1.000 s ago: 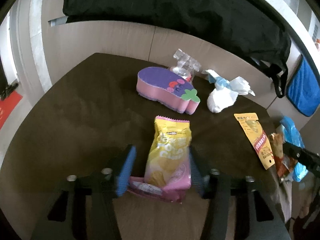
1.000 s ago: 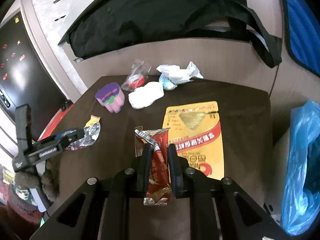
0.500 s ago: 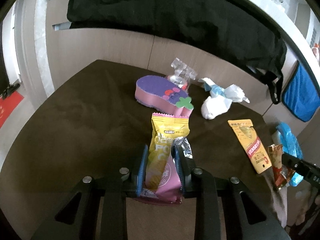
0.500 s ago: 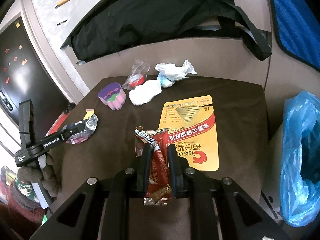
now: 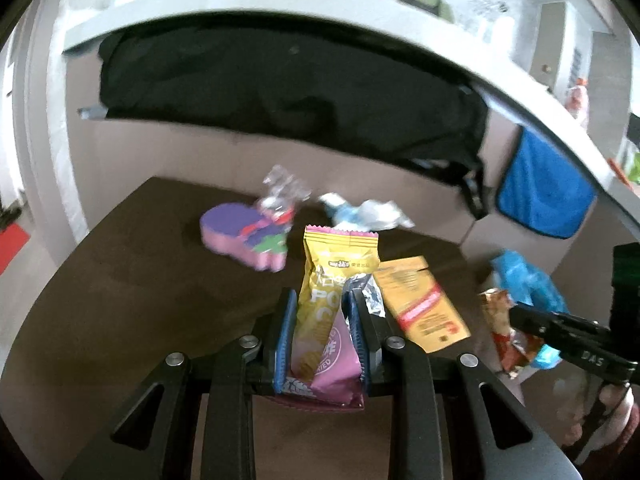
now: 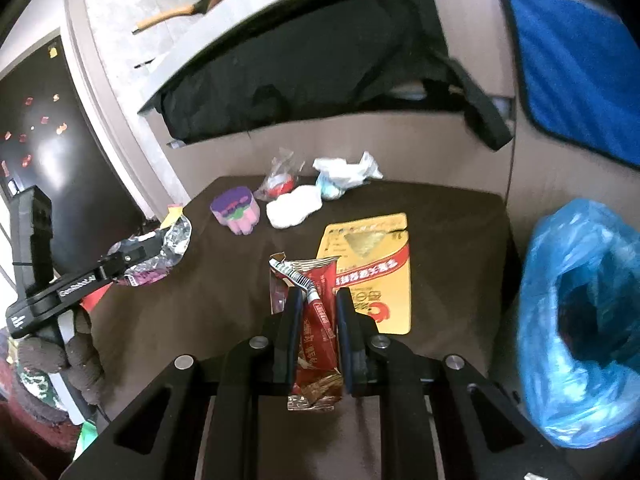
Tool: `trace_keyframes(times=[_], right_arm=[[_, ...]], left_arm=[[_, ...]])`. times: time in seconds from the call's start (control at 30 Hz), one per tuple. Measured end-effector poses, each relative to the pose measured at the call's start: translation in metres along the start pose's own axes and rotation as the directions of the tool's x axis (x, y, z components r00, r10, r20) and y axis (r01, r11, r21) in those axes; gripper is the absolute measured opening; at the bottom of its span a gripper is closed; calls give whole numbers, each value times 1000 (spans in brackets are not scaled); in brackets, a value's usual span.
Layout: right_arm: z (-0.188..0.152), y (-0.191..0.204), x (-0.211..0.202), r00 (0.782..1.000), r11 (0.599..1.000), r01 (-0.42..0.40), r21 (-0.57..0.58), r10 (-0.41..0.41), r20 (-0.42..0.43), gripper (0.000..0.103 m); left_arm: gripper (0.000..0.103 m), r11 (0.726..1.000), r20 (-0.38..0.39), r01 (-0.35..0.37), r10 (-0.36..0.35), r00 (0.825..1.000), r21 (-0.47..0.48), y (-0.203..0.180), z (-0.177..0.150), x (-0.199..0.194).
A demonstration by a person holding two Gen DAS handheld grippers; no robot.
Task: Collect trash
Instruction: 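Carry wrapper and red packet over the blue-lined bin and release both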
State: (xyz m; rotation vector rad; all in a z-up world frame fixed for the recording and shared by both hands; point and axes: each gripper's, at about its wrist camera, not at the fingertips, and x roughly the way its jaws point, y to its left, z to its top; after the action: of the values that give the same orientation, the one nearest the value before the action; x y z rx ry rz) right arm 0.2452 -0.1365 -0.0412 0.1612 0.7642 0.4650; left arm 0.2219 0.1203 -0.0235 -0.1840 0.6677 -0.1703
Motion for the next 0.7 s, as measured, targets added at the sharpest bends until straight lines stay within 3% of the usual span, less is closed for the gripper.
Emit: trace_keyframes(times=[0.33,0.53,0.7], right_arm=[[12,-31,-67,987,998,61,-4,-60,147,16],[22,-60,-127,955,988,155,15,-153,255,16],[21,-83,-167,917,965,259,28,-255,306,16]], left_arm=[[27,983,84,132,-143,986,124,-96,22,-13],[27,951,123,211,-243,962,224,-174,38,-11],[27,915,95,280,-319,943,291,-238,34,5]])
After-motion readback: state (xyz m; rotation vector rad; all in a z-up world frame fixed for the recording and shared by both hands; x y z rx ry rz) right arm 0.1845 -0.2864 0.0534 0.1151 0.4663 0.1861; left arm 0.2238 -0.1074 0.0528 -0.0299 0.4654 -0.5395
